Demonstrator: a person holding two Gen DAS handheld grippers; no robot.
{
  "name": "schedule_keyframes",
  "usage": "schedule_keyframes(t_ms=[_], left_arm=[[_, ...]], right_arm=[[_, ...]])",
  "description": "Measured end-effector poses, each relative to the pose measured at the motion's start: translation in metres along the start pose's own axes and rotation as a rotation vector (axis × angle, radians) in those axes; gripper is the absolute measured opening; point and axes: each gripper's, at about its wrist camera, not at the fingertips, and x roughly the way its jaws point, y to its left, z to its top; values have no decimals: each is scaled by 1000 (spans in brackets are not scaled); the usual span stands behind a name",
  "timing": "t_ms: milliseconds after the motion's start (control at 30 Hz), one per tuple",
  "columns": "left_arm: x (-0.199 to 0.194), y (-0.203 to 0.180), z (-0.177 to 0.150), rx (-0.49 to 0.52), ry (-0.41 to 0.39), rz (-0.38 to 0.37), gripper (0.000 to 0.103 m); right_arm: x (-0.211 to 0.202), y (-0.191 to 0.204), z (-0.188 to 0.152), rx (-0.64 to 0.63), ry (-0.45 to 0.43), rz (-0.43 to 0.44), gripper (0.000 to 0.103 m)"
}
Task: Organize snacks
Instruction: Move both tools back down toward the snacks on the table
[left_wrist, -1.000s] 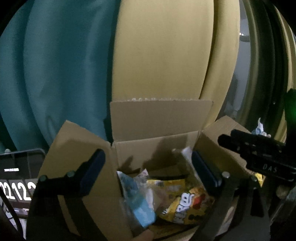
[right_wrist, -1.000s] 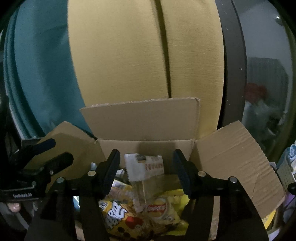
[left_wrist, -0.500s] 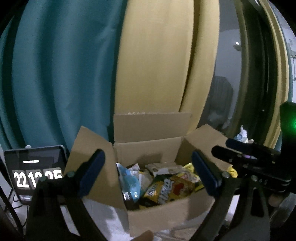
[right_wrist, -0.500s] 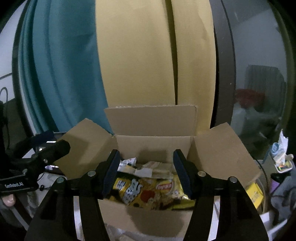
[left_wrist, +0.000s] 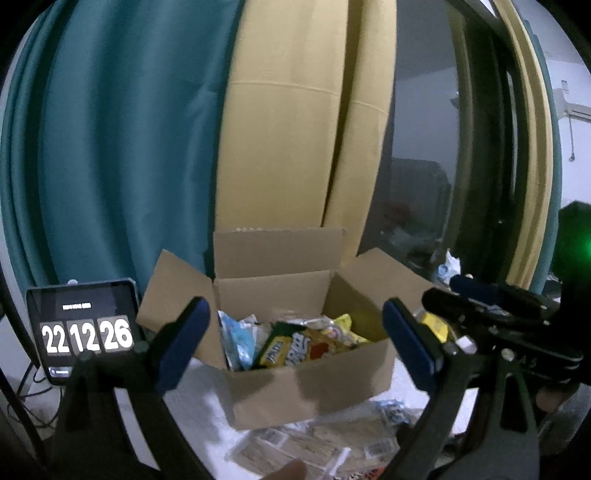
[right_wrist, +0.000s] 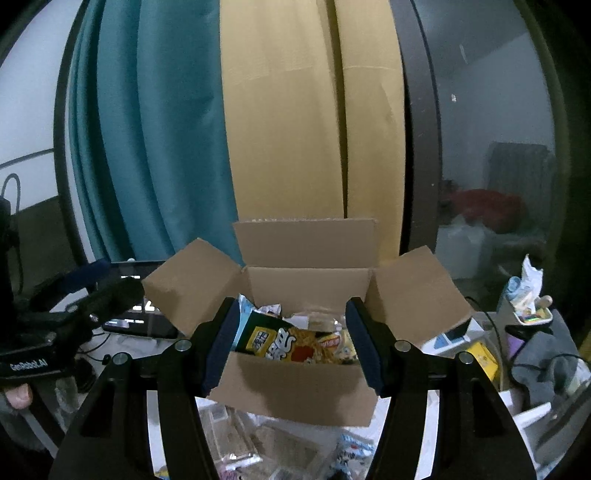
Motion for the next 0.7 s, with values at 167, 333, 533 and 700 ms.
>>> schedule_keyframes(t_ms=[167, 333, 533, 700], left_arm=[[-18, -9, -12, -10, 13, -27, 95], [-33, -15, -31, -10, 37, -40, 95], [-36, -14, -62, -18, 107, -45, 95], [-32, -9, -91, -27, 173, -46, 95]], right_arm=[[-27, 0, -12, 1, -6, -8, 63], [-49, -2, -28, 10, 3, -21, 63], [-65, -8, -62, 32, 53, -30, 63], [-67, -11, -90, 65, 100, -25, 63]])
